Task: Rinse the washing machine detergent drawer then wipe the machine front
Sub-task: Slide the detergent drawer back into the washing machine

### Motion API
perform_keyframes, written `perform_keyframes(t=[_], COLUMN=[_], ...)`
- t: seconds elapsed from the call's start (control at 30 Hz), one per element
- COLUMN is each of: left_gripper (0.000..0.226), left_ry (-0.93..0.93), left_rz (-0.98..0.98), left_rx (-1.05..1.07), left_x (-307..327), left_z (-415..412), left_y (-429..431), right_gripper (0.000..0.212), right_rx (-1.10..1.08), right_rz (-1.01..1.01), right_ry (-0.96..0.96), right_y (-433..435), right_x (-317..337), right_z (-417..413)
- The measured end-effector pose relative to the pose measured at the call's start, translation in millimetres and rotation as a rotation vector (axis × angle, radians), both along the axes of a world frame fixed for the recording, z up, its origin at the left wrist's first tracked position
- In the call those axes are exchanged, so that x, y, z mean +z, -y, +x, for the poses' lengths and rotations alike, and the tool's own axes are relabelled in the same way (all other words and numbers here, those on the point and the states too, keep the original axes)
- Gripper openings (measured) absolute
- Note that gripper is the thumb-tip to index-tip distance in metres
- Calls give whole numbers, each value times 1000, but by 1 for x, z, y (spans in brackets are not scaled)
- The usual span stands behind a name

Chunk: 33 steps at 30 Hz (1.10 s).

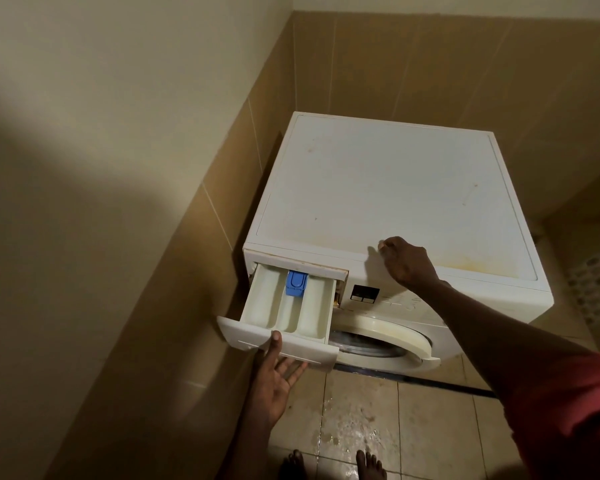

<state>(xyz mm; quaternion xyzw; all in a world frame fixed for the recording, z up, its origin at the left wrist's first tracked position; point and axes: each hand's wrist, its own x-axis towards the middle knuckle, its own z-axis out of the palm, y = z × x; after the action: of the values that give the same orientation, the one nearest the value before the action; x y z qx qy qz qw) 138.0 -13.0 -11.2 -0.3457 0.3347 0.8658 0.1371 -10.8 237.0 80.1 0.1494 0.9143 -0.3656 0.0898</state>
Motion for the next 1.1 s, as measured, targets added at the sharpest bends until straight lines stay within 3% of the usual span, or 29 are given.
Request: perform_keyframes(t=[0.13,0.23,0.27,0.37,0.47,0.63,1.1], left_gripper=[81,117,120,111,79,49,55], left_ry=[15,-2,-13,-12,7,-21,2], left_rz=[17,35,41,65,63,8,-128], left_rx=[11,-16,-21,-20,28,6,27], left_x=[-1,-3,-4,0,3,6,3], left_z=[-1,-4,-5,-8,-17,-46,-119], left_y=[0,3,3,-1,-5,-12,-36], right_gripper=[35,36,36,35,34,33,30], right_rx=[13,22,28,53,54,63,55], right_rz=[31,59,68,93,91,98,93], right_ry=[-1,-5,-8,-24,-24,-32,-55], right_y=[1,2,3,4,5,2,-3], right_x=[1,2,2,1,1,-3,-11], right_z=[-1,1,1,3,2,0,-5])
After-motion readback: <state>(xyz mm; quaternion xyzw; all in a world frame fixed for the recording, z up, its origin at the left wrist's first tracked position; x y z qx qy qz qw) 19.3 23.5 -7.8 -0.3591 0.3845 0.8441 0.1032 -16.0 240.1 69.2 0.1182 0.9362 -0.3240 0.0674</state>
